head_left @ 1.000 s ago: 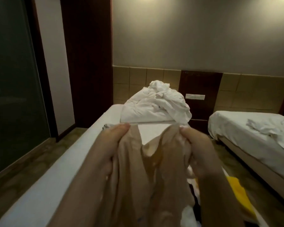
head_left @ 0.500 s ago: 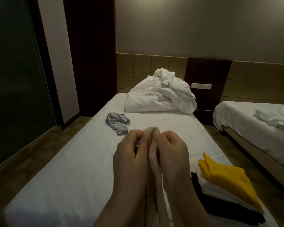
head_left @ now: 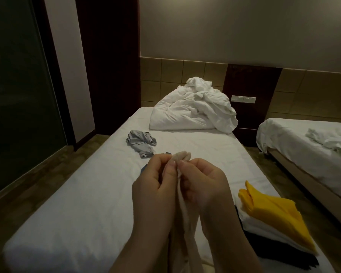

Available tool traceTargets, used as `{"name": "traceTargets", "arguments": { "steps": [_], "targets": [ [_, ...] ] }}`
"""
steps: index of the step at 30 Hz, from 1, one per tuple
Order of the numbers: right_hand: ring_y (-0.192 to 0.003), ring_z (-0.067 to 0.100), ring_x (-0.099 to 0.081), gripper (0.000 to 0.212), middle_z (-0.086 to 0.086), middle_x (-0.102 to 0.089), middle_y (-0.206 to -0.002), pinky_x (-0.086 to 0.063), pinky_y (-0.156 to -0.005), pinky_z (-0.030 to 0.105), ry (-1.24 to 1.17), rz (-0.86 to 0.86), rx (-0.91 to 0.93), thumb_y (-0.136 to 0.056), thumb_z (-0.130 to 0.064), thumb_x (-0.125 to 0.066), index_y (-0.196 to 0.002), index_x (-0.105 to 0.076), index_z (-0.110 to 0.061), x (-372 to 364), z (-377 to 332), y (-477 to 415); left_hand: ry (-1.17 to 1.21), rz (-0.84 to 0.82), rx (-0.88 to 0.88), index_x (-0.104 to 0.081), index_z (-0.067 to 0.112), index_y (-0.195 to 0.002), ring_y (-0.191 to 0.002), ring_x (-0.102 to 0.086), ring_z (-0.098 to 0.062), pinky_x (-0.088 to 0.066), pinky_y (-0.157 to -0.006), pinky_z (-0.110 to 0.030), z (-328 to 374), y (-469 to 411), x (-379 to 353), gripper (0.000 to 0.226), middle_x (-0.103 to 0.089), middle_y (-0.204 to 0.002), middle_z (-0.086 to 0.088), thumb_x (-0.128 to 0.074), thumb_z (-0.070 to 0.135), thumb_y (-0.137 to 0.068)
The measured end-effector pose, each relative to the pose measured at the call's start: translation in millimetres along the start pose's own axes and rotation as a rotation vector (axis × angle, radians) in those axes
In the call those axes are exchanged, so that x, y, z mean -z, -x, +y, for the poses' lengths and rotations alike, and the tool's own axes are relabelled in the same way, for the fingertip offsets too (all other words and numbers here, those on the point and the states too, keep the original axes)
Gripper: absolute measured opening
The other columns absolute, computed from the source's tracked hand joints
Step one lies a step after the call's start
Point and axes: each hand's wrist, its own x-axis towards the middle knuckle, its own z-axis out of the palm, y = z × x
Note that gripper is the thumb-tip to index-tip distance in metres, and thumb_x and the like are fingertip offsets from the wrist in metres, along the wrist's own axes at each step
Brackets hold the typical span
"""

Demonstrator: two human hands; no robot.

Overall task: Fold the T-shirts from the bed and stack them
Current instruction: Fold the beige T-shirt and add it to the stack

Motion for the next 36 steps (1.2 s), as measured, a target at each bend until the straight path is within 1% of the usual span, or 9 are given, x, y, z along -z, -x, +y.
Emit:
{"name": "traceTargets", "arguments": {
  "steps": [5,10,15,18,21,24,29,32,36],
  "targets": [
    [-0.047,0.007,-0.053,0.023,-0.001,-0.058,-0.051,-0.045,-0.046,0.016,0.004,-0.036,0.053,-0.088,-0.015,-0.057,-0.067,-0.063,-0.008,5,-1,3,0.053,-0.045,0.036,-0.061,0.032,-0.083,-0.076,-0.062,0.004,-0.049,-0.057,-0.008,1,-1,2,0.015,-0.065,-0.078,0.021,-0.051,0.026,-0.092],
    [-0.067,0.015,-0.069,0.020,0.007,-0.072,-0.073,-0.053,-0.056,0.019,-0.211,-0.234,-0.010,-0.090,-0.012,-0.047,-0.083,-0.066,-0.010,15,-9,5,0.073,-0.140,-0.043,-0.057,0.039,-0.086,-0.081,-0.060,0.010,-0.044,-0.059,-0.003,10,-3,7,0.022,-0.063,-0.084,0.029,-0.052,0.052,-0.068],
    [-0.062,0.016,-0.065,0.012,0.002,-0.069,-0.066,-0.055,-0.058,0.029,0.185,0.028,0.284,-0.082,-0.022,-0.069,-0.070,-0.068,-0.023,23,6,-5,0.049,-0.256,-0.056,-0.059,0.037,-0.089,-0.083,-0.061,0.006,-0.046,-0.061,-0.006,5,-5,9,0.009,-0.064,-0.089,0.024,-0.055,0.029,-0.087],
    [-0.069,0.005,-0.060,0.020,-0.012,-0.064,-0.070,-0.049,-0.059,0.016,0.355,0.197,0.464,-0.065,-0.048,-0.069,-0.072,-0.059,-0.031,28,16,-12,0.044,-0.288,-0.065,-0.058,0.038,-0.086,-0.082,-0.061,0.007,-0.046,-0.061,-0.005,0,-7,11,0.028,-0.065,-0.084,0.025,-0.050,0.013,-0.092],
    [-0.097,-0.013,-0.050,0.027,-0.026,-0.054,-0.097,-0.041,-0.082,0.005,0.516,0.152,0.685,-0.076,-0.047,-0.057,-0.098,-0.051,-0.032,32,22,-20,0.037,-0.333,-0.099,-0.057,0.040,-0.082,-0.078,-0.061,0.008,-0.045,-0.060,-0.004,-1,-11,14,0.024,-0.064,-0.075,0.030,-0.051,0.020,-0.093],
    [-0.106,-0.013,-0.048,0.011,-0.020,-0.055,-0.105,-0.037,-0.090,0.005,0.513,0.052,0.789,-0.082,-0.035,-0.053,-0.092,-0.052,-0.030,37,21,-25,0.015,-0.417,-0.170,-0.061,0.040,-0.078,-0.075,-0.061,0.003,-0.047,-0.061,-0.008,4,-23,16,0.018,-0.065,-0.077,0.023,-0.047,0.030,-0.082],
    [-0.081,0.002,-0.056,0.007,-0.010,-0.058,-0.085,-0.041,-0.071,0.008,0.545,-0.026,0.804,-0.084,-0.036,-0.053,-0.082,-0.050,-0.030,47,2,-37,0.026,-0.530,-0.172,-0.063,0.038,-0.078,-0.074,-0.060,0.003,-0.049,-0.070,-0.017,14,-53,8,0.021,-0.066,-0.082,0.015,-0.045,0.027,-0.078],
    [-0.075,-0.002,-0.056,0.013,-0.018,-0.059,-0.077,-0.042,-0.069,0.006,0.444,0.053,0.733,-0.077,-0.040,-0.061,-0.075,-0.051,-0.032,49,-7,-47,0.059,-0.582,-0.152,-0.066,0.032,-0.081,-0.076,-0.060,0.002,-0.050,-0.073,-0.019,22,-71,1,0.020,-0.066,-0.077,0.016,-0.046,0.025,-0.079],
    [-0.064,-0.005,-0.055,0.014,-0.019,-0.060,-0.064,-0.041,-0.060,0.008,0.364,0.108,0.561,-0.079,-0.026,-0.071,-0.073,-0.058,-0.026,51,-38,-75,0.065,-0.587,-0.190,-0.067,0.018,-0.090,-0.077,-0.058,-0.001,-0.047,-0.073,-0.016,44,-103,-10,0.018,-0.064,-0.079,0.011,-0.050,0.012,-0.093]
  ]
}}
